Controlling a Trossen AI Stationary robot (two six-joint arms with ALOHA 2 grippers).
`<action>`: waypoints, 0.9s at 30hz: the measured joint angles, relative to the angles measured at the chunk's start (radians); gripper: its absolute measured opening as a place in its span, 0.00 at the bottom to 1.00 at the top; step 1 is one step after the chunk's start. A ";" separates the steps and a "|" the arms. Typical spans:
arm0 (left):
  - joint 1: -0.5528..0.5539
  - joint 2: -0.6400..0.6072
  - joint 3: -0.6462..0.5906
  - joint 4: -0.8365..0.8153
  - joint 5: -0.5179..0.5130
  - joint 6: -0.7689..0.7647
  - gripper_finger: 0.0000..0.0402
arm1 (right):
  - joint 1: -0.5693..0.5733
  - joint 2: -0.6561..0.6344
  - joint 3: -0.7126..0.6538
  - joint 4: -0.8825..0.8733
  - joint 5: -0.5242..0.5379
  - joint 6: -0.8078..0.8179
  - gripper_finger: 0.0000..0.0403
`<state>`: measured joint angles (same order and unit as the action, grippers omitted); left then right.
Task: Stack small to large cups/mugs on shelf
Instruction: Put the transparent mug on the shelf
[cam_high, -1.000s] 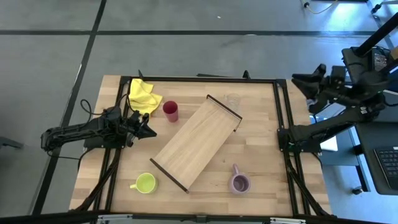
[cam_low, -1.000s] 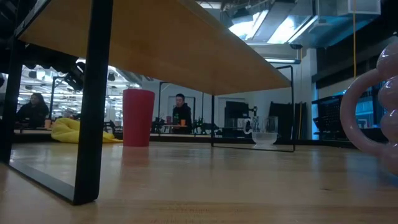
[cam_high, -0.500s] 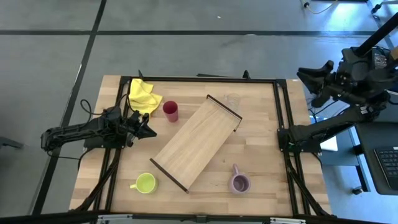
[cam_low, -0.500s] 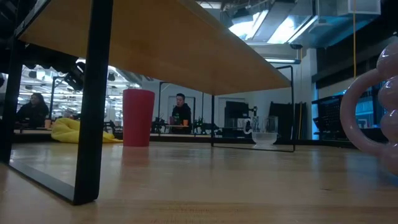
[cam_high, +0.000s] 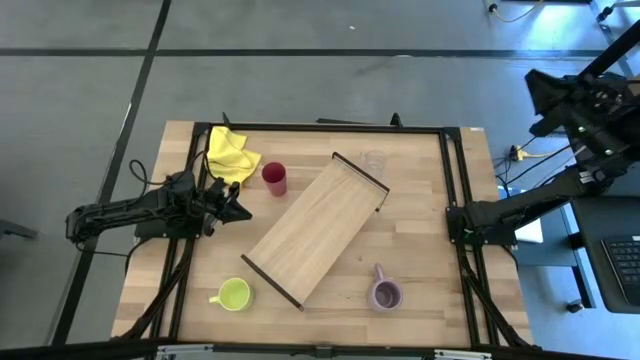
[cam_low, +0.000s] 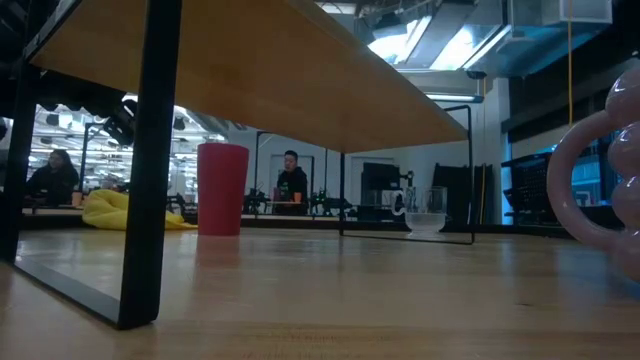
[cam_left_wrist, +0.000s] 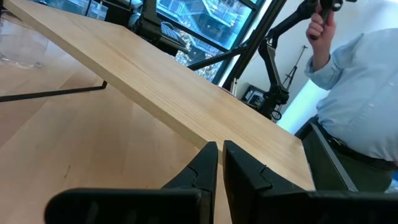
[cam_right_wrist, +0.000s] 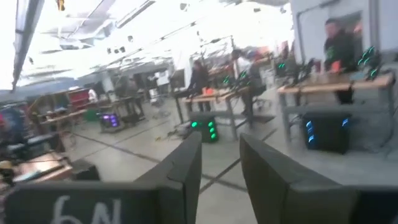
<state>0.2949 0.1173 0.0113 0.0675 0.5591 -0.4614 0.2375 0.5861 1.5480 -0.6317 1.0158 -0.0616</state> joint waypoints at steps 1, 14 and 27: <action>0.000 0.000 0.000 0.000 0.000 0.000 0.05 | 0.000 0.000 0.008 0.007 0.001 -0.036 0.27; 0.000 0.000 0.000 0.000 0.000 0.000 0.05 | 0.000 0.000 0.091 0.038 0.013 -0.157 0.27; 0.000 0.000 0.000 0.000 0.000 0.000 0.05 | 0.001 0.027 0.090 0.048 0.005 -0.152 0.27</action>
<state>0.2949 0.1177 0.0113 0.0673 0.5591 -0.4612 0.2381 0.6135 1.6379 -0.5842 1.0212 -0.2138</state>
